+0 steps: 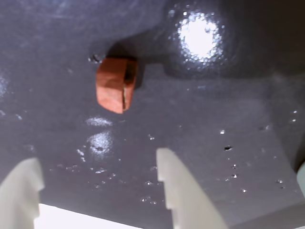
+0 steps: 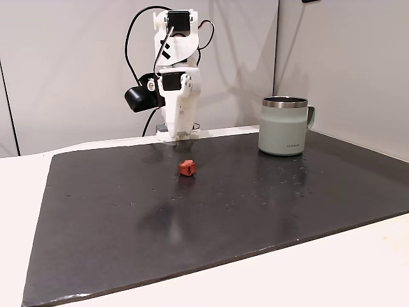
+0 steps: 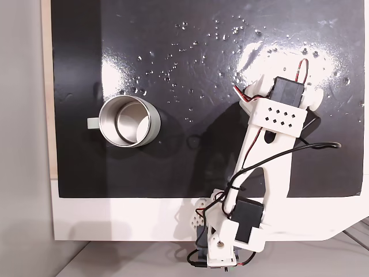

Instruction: Grasp a cube and put it in the cup.

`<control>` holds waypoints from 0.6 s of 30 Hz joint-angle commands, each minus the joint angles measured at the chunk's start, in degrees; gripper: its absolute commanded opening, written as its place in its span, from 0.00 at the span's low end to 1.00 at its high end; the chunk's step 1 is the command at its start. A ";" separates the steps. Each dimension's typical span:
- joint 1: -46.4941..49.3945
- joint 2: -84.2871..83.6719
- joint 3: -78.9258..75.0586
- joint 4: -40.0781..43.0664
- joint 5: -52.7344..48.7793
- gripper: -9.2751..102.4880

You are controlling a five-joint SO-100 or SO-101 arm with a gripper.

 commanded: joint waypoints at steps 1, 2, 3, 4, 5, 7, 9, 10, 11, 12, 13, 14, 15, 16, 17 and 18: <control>-0.62 0.00 -3.34 0.26 -0.62 0.34; -0.70 -0.35 -3.43 0.26 -0.70 0.34; -0.88 -0.88 -3.60 0.26 -0.70 0.34; -0.97 -1.58 -3.87 0.18 -0.70 0.35; -0.97 -2.46 -4.22 0.18 -0.79 0.35; -1.14 -4.75 -5.36 0.18 -0.88 0.35; -1.23 -6.86 -6.59 0.26 -0.97 0.35; -1.23 -7.73 -7.03 0.26 -0.97 0.35; -1.23 -8.61 -7.47 0.26 -0.97 0.35; -1.32 -9.49 -7.82 0.26 -1.05 0.34; -1.41 -10.63 -8.17 0.26 -1.14 0.34; -1.41 -11.60 -8.44 0.26 -1.14 0.34; -1.41 -12.66 -8.79 0.26 -1.23 0.34; -1.41 -13.62 -9.05 0.26 -1.23 0.34; -1.41 -14.50 -9.49 0.26 -1.23 0.34; -1.41 -15.38 -9.93 0.18 -1.32 0.34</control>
